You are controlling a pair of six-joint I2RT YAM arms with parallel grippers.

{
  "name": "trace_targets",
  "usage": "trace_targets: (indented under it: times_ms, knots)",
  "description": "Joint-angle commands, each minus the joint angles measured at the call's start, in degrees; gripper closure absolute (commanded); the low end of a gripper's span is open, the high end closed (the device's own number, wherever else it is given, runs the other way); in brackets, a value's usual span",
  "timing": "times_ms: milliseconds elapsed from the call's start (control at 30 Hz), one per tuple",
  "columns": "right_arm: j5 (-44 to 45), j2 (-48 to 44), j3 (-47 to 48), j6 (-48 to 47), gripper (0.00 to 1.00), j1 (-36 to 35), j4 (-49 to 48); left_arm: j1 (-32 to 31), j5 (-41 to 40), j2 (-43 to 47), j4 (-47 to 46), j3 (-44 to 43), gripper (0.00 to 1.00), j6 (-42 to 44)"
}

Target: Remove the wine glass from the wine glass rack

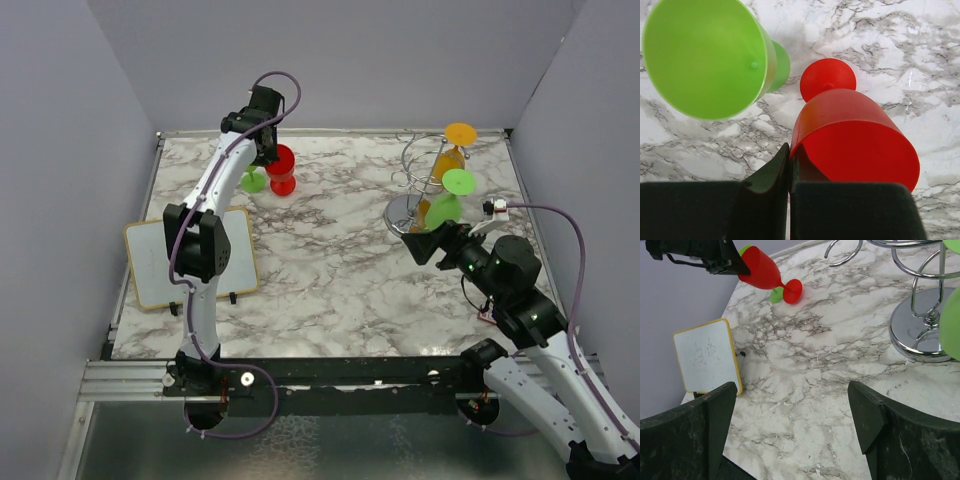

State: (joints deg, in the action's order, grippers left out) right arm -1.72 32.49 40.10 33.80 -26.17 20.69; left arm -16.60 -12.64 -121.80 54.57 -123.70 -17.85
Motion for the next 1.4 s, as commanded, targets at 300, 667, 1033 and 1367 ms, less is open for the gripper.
trace_targets:
  times_ms: [300,667,1033,1367]
  knots:
    - [1.97,-1.45,-1.35,0.12,0.06,-0.19,-0.84,1.13,2.43,-4.76,1.64,-5.81,0.95,1.23]
    - [2.08,-2.48,-1.93,0.17,0.06,-0.19,-1.33,1.31,2.66,-4.9,1.77,-7.92,0.75,1.73]
    - [2.86,-2.79,-2.12,-0.54,0.07,-0.18,-1.57,1.4,2.5,-1.82,2.05,-10.56,0.5,4.36]
    - [2.24,-4.6,-3.27,-7.72,0.07,-0.19,-4.26,1.31,11.54,9.72,0.42,-4.43,0.41,4.41]
